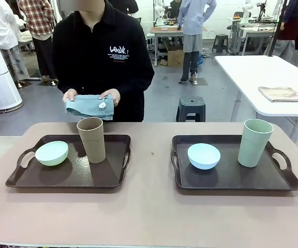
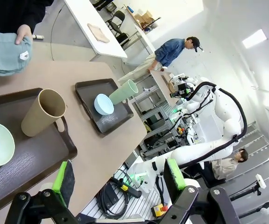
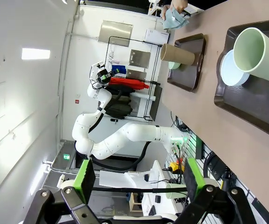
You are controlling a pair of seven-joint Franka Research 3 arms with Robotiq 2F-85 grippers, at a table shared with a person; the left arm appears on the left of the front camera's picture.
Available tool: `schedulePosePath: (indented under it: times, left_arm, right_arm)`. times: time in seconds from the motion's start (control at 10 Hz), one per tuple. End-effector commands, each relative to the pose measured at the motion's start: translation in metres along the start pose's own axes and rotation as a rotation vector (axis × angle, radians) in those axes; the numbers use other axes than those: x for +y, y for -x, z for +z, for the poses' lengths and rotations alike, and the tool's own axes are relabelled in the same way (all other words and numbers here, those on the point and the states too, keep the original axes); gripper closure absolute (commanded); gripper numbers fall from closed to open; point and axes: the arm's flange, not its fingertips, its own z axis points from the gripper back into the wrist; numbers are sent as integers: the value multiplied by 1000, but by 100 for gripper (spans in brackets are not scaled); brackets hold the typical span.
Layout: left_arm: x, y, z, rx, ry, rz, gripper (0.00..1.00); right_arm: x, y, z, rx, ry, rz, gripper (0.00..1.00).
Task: Set up a tray with a mat and arrange the tableware.
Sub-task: Pick up the Picnic Bowl and Reusable plastic cup from the Handle tray in front of the human's position and hold them in the air.
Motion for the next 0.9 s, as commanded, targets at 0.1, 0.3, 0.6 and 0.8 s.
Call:
schedulePosePath:
  times: [0.1,0.3,0.6,0.8]
  left_arm:
    - [1,-2,1,-9,12,-25,0]
    - [1,-2,1,-9,12,-25,0]
    - [1,-2,1,-9,12,-25,0]
    - [1,-2,1,-9,12,-25,0]
  right_arm:
    - [0,0,2,11,-8,6,0]
    - [0,0,2,11,-8,6,0]
    - [0,0,2,11,-8,6,0]
    - [0,0,2,11,-8,6,0]
